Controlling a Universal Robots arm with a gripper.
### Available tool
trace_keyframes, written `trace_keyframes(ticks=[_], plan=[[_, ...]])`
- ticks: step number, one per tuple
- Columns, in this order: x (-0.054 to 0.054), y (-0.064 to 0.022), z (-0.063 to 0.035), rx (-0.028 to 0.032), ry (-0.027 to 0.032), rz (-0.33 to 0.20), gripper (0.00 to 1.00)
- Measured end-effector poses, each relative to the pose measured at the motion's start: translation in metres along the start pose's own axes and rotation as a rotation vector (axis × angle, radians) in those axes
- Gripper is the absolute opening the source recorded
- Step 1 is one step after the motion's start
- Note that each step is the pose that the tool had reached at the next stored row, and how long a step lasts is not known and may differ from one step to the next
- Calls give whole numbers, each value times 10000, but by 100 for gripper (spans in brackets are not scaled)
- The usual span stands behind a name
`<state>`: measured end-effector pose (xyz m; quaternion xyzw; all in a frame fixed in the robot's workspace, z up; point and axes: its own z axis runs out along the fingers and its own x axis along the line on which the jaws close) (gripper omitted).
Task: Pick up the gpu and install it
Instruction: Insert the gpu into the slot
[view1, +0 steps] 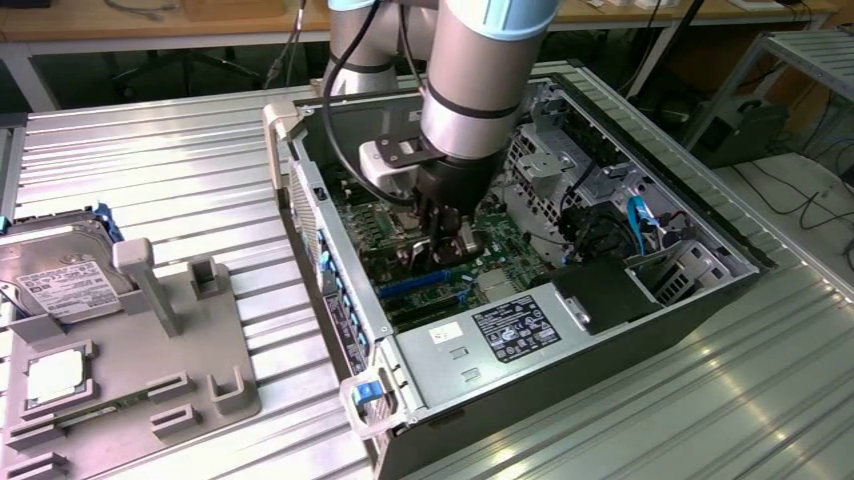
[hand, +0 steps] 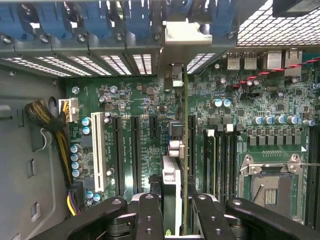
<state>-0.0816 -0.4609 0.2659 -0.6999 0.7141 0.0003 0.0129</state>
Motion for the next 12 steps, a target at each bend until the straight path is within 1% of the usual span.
trace_keyframes(ticks=[12], plan=[[2,25,76,-1,1,0,28]])
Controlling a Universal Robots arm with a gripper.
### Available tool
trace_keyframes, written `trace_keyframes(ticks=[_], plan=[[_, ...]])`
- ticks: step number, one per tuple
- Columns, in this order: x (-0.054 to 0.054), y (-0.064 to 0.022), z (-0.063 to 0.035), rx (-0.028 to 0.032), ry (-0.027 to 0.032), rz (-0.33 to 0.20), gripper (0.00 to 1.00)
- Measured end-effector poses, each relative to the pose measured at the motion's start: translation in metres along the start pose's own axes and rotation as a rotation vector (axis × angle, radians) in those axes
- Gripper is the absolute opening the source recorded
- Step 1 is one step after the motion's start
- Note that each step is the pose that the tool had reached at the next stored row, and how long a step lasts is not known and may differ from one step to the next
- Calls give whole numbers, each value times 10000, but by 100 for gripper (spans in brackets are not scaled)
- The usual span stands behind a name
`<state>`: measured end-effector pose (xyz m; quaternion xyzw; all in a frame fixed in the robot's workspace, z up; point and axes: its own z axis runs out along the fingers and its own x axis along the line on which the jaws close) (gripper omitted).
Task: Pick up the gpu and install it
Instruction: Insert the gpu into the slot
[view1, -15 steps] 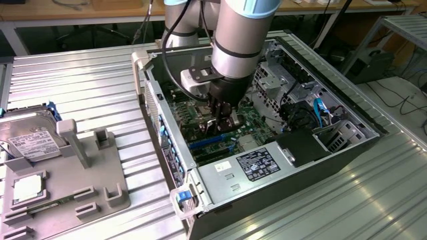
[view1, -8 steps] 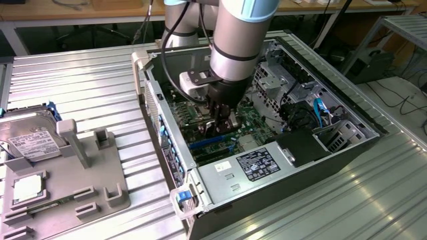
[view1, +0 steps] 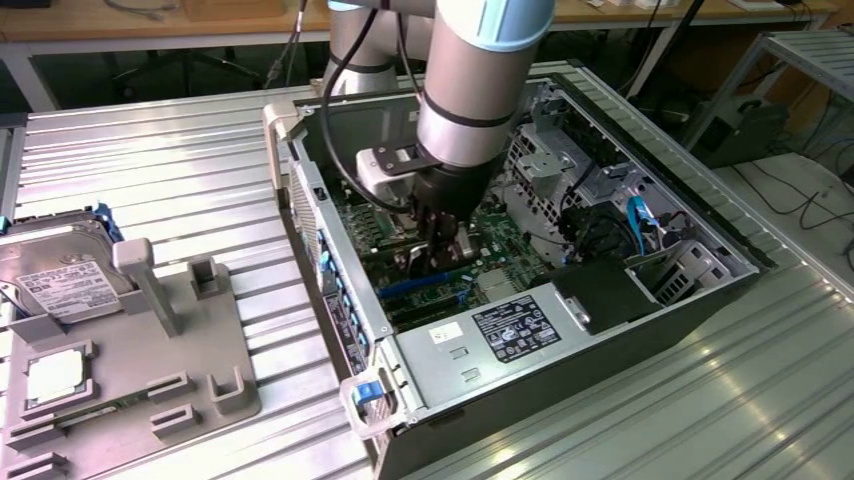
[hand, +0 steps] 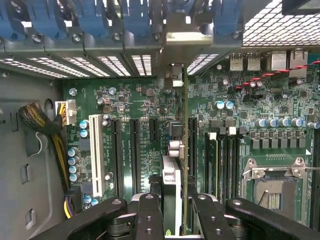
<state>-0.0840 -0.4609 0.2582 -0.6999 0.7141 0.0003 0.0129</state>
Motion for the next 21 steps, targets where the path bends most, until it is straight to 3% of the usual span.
trace_keyframes(ticks=[7,21], plan=[[2,22,57,1,0,-1,28],[-11,23,66,13,-2,-2,28]])
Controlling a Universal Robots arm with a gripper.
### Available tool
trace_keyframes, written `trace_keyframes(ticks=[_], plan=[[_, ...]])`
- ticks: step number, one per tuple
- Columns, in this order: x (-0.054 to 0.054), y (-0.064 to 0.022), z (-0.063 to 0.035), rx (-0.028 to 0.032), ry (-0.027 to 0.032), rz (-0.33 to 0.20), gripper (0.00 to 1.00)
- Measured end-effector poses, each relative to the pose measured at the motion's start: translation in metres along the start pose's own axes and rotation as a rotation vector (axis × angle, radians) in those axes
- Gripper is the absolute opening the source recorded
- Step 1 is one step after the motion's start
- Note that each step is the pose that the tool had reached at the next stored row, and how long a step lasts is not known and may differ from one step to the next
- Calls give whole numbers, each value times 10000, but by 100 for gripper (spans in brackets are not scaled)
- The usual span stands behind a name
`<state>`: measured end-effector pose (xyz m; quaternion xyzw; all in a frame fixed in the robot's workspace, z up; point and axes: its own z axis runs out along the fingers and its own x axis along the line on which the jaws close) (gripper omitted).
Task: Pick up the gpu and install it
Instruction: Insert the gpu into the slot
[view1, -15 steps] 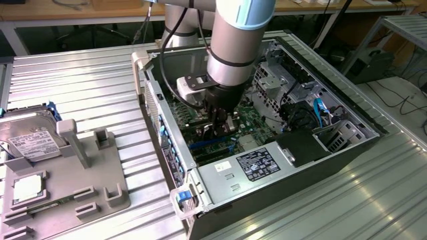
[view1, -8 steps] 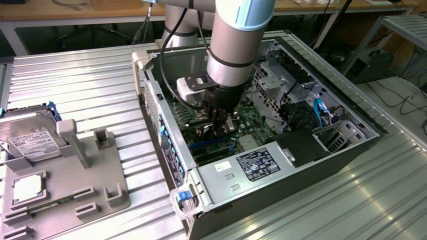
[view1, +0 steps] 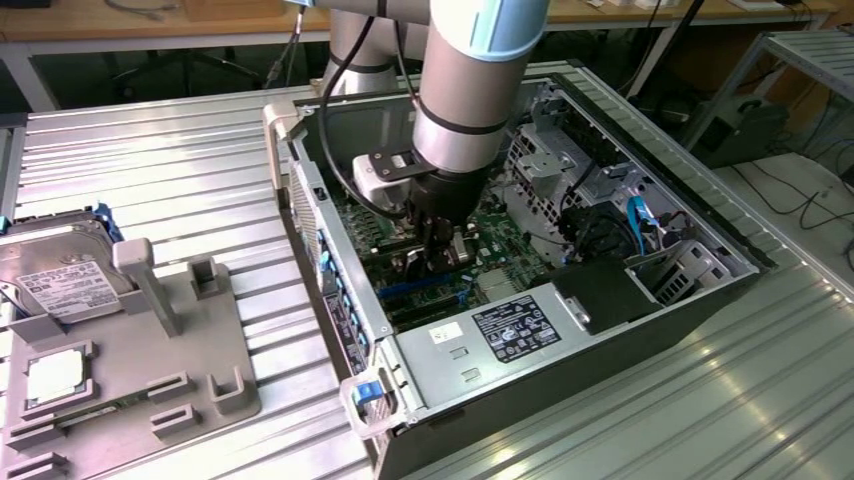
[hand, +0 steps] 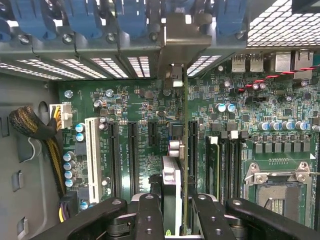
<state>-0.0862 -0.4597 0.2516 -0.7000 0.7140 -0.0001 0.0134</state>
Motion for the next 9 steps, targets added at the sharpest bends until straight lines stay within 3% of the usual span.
trace_keyframes(ticks=[9], plan=[[-10,29,11,-1,1,0,28]])
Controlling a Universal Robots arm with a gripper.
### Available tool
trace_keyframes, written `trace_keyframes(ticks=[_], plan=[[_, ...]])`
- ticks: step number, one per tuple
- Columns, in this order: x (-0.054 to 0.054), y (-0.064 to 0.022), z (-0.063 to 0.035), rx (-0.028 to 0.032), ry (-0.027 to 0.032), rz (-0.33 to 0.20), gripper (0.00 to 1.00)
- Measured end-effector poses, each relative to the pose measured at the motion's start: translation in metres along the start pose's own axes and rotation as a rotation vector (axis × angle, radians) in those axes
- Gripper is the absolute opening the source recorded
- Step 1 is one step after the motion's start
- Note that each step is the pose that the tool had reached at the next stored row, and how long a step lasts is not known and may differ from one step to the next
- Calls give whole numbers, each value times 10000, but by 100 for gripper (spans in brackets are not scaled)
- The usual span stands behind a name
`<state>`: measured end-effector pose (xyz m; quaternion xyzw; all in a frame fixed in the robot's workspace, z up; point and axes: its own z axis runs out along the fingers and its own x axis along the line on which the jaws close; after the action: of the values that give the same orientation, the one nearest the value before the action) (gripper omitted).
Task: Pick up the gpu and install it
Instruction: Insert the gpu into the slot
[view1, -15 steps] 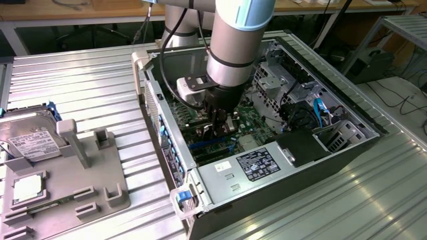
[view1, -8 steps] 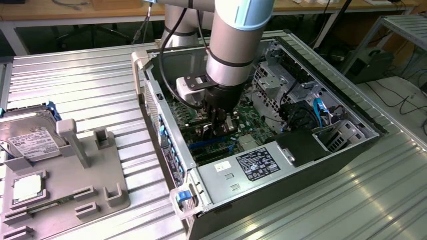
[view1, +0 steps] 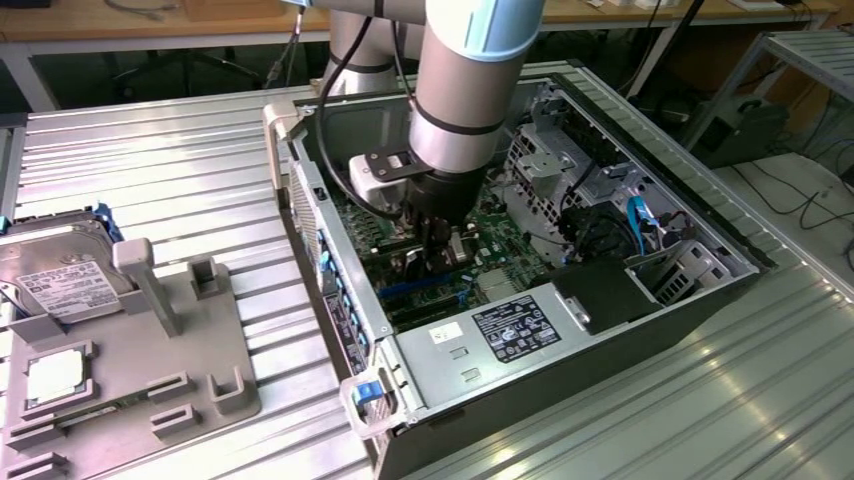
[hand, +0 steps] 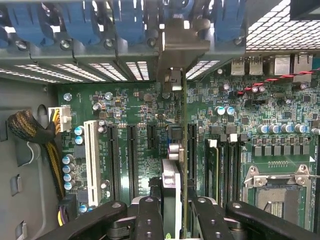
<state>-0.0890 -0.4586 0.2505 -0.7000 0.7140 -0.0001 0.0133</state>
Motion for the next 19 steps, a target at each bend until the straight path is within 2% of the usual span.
trace_keyframes(ticks=[19], plan=[[1,2,43,-84,-1,4,28]])
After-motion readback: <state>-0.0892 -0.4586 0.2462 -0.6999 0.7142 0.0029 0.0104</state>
